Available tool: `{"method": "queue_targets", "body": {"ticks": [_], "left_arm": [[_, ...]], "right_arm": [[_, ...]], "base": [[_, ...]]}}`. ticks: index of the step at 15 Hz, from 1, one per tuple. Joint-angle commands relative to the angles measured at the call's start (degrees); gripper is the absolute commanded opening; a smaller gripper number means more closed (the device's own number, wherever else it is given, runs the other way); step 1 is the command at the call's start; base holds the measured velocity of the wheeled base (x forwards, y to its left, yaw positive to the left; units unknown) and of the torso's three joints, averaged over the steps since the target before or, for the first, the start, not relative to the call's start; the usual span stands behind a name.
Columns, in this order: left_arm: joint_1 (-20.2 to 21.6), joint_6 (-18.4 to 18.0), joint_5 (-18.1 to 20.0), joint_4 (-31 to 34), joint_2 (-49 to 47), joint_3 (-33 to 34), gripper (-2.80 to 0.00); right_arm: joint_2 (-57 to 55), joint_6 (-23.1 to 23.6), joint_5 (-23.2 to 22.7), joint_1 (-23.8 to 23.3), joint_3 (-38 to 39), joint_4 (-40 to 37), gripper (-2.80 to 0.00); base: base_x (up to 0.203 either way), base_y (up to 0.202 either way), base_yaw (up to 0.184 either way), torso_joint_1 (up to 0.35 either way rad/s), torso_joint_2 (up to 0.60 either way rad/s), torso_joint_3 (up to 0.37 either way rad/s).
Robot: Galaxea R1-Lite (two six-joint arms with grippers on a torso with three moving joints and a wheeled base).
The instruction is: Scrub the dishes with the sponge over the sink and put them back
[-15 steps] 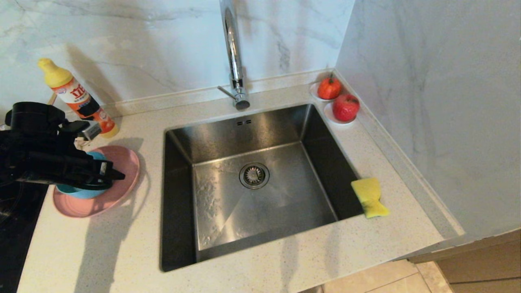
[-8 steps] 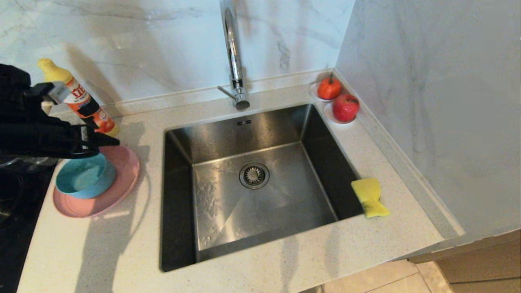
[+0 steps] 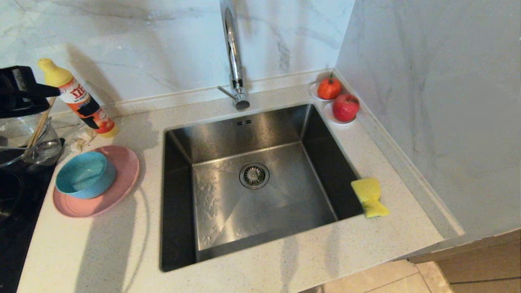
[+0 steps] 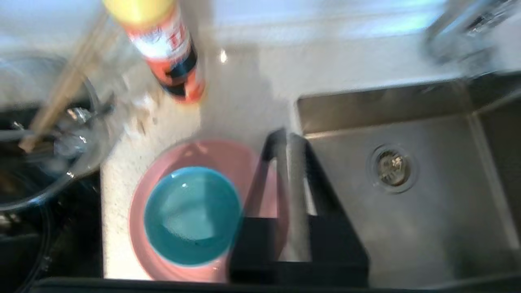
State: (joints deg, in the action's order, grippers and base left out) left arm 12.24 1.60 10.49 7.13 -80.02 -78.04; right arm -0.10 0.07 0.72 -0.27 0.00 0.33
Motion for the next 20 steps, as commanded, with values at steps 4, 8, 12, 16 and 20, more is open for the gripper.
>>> {"method": "queue_targets", "body": {"ticks": [4, 8, 12, 16, 20], "left_arm": [[-4.71, -3.41, -2.61, -0.11, 26.11, 14.61, -2.8], [-6.29, -6.38, -3.53, -0.07, 48.2, 35.92, -2.8], [-8.04, -7.34, -4.02, -0.18, 63.74, 54.85, -2.8], [-11.35, -8.62, -5.48, 1.22, 72.59, 63.12, -2.8], [-12.11, -11.24, -9.94, 0.21, 80.15, 73.2, -2.8]], "right_arm": [[0.01, 0.01, -0.01, 0.0, 0.0, 0.02, -2.8], [-0.01, 0.01, -0.01, 0.0, 0.0, 0.02, -2.8], [0.01, 0.01, 0.05, 0.0, 0.0, 0.02, -2.8], [0.01, 0.01, -0.01, 0.0, 0.0, 0.02, -2.8], [-0.08, 0.01, -0.01, 0.0, 0.0, 0.02, -2.8]], "base": [[0.0, 0.0, 0.0, 0.0, 0.0, 0.0], [0.0, 0.0, 0.0, 0.0, 0.0, 0.0], [0.0, 0.0, 0.0, 0.0, 0.0, 0.0], [0.0, 0.0, 0.0, 0.0, 0.0, 0.0], [0.0, 0.0, 0.0, 0.0, 0.0, 0.0]]}}
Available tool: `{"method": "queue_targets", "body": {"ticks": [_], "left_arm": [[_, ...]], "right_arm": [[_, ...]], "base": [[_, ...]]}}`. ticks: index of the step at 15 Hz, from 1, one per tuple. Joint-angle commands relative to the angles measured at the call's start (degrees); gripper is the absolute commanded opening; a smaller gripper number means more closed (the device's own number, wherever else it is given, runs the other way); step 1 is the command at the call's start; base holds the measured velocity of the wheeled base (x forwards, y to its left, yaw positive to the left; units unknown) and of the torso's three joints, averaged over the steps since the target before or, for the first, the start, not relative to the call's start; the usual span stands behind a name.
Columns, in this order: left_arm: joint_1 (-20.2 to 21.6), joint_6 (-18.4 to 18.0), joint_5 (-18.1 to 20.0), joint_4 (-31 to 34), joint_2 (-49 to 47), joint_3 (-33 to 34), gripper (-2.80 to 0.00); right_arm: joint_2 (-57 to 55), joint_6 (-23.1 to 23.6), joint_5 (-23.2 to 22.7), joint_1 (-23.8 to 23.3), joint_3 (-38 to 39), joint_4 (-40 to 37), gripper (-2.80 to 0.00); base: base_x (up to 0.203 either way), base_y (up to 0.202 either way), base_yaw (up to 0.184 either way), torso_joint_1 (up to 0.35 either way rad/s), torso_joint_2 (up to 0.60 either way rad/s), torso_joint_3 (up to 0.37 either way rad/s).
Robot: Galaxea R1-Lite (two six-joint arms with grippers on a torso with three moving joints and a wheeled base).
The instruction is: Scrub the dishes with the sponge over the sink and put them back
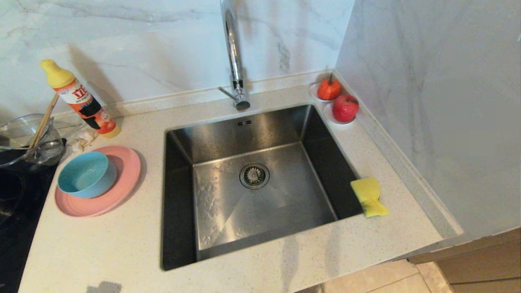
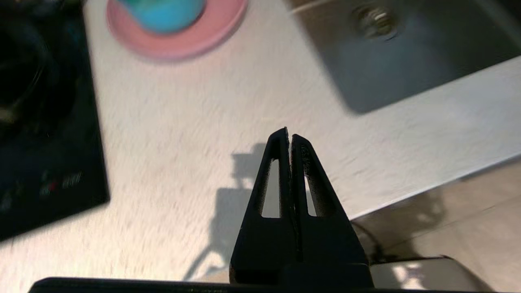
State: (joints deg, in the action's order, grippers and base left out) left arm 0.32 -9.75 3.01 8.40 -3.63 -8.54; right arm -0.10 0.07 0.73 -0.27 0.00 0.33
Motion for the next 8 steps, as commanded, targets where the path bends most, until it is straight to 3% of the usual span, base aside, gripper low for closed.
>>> {"method": "queue_targets", "body": {"ticks": [1, 2, 4, 8], "left_arm": [[-0.22, 2.59, -3.93, -2.97, 3.79, 4.45, -2.8], [-0.25, 4.59, -3.63, -2.99, 3.8, 4.77, -2.8], [-0.29, 4.49, -1.71, -2.81, 3.78, 6.44, -2.8], [-0.32, 5.54, -1.34, -3.65, 3.8, 6.43, -2.8]], "right_arm": [[0.01, 0.01, 0.06, 0.0, 0.0, 0.02, -2.8], [0.01, 0.01, -0.03, 0.0, 0.0, 0.02, -2.8], [0.01, 0.01, 0.06, 0.0, 0.0, 0.02, -2.8], [0.01, 0.01, -0.03, 0.0, 0.0, 0.02, -2.8]], "base": [[0.0, 0.0, 0.0, 0.0, 0.0, 0.0], [0.0, 0.0, 0.0, 0.0, 0.0, 0.0], [0.0, 0.0, 0.0, 0.0, 0.0, 0.0], [0.0, 0.0, 0.0, 0.0, 0.0, 0.0]]}}
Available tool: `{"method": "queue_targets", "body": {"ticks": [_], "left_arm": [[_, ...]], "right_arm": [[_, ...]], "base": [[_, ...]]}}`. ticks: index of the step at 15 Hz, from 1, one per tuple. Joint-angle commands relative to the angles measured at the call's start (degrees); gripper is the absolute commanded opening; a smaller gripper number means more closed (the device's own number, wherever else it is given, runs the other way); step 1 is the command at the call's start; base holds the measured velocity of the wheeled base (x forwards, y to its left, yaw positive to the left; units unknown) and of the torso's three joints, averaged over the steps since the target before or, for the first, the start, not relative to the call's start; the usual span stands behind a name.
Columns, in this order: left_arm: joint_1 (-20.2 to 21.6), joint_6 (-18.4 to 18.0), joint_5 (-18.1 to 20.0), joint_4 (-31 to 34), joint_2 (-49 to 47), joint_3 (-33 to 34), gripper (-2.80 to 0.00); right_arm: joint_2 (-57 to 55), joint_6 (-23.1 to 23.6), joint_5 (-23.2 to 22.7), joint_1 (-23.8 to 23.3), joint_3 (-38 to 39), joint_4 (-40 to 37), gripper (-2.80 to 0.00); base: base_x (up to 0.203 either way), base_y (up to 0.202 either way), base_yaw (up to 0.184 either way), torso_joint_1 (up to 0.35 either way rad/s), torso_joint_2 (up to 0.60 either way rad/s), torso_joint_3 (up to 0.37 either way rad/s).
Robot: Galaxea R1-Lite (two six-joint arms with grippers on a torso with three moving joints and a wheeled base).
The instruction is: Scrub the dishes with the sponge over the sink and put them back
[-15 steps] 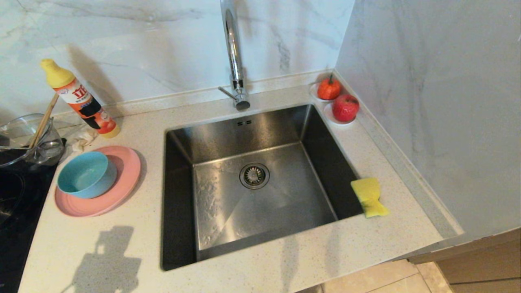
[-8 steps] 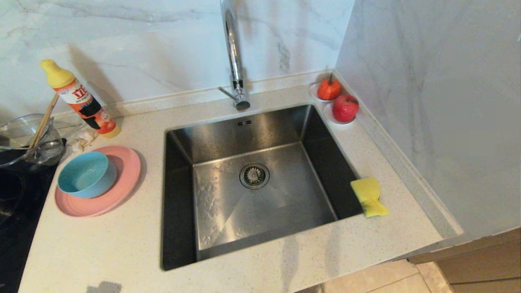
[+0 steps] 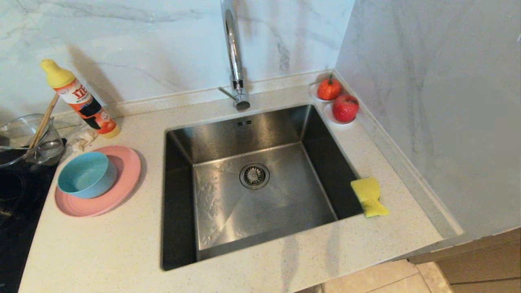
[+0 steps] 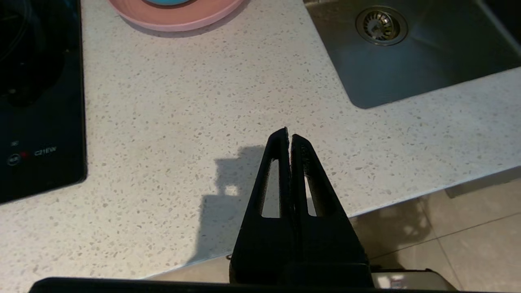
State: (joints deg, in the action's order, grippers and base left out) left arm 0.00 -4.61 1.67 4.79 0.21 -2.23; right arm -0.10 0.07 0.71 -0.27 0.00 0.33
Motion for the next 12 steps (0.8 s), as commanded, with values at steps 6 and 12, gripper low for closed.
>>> {"method": "queue_targets", "body": {"ticks": [6, 12], "left_arm": [[0.0, 0.65, 0.0, -0.04, -0.03, 0.12, -2.8], [0.0, 0.65, -0.08, -0.04, -0.03, 0.12, -2.8]], "right_arm": [[-0.08, -0.86, 0.08, 0.0, 0.0, 0.02, -2.8], [-0.08, -0.95, 0.08, 0.09, 0.0, 0.11, -2.8]], "base": [[0.0, 0.0, 0.0, 0.0, 0.0, 0.0], [0.0, 0.0, 0.0, 0.0, 0.0, 0.0]]}}
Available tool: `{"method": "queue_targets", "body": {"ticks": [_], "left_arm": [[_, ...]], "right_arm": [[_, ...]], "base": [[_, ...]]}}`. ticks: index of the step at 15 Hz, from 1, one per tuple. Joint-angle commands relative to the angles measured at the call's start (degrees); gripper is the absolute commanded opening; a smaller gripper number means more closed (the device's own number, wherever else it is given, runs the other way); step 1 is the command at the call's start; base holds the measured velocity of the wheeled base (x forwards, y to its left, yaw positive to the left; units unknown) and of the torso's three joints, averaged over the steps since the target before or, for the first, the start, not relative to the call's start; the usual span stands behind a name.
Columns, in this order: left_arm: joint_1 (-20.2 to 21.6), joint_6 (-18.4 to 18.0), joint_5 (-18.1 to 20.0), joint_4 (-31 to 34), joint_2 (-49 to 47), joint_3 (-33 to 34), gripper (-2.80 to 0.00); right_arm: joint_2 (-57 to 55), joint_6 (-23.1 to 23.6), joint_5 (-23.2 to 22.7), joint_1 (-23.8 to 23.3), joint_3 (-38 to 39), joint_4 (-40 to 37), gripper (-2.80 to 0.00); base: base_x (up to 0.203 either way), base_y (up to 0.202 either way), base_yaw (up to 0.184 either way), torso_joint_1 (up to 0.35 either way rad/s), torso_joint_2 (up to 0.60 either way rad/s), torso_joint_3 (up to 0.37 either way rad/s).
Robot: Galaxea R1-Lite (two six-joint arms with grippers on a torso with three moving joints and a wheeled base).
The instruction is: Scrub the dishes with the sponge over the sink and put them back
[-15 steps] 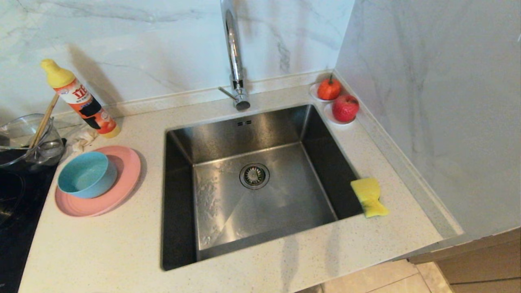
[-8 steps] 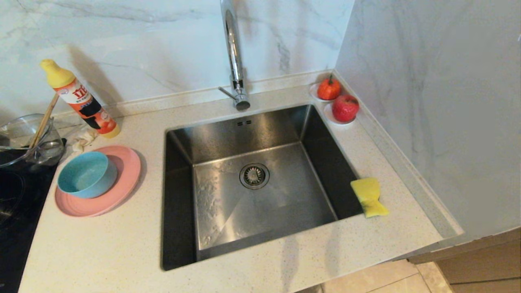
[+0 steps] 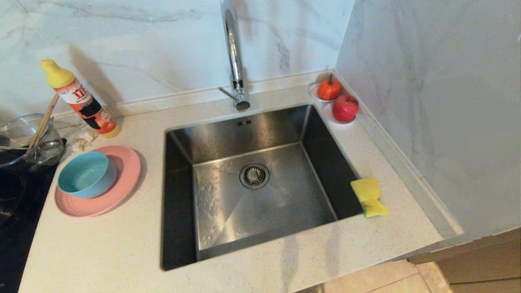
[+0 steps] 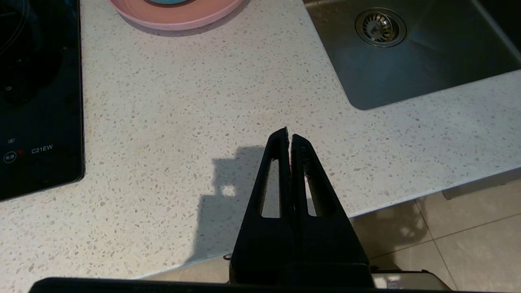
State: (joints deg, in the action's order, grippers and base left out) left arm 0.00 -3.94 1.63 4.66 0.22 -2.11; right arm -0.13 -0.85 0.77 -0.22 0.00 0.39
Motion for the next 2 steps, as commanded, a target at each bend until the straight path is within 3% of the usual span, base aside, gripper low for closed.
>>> {"method": "queue_targets", "body": {"ticks": [1, 2], "left_arm": [[0.0, -0.02, 0.04, 0.09, -0.04, 0.0, -2.8], [0.0, -0.02, -0.05, 0.09, -0.04, 0.0, -2.8]], "right_arm": [[0.05, 0.01, 0.02, -0.04, 0.0, 0.05, -2.8], [-0.04, 0.04, 0.02, 0.04, 0.0, 0.05, -2.8]], "base": [[0.0, 0.0, 0.0, 0.0, 0.0, 0.0], [0.0, 0.0, 0.0, 0.0, 0.0, 0.0]]}}
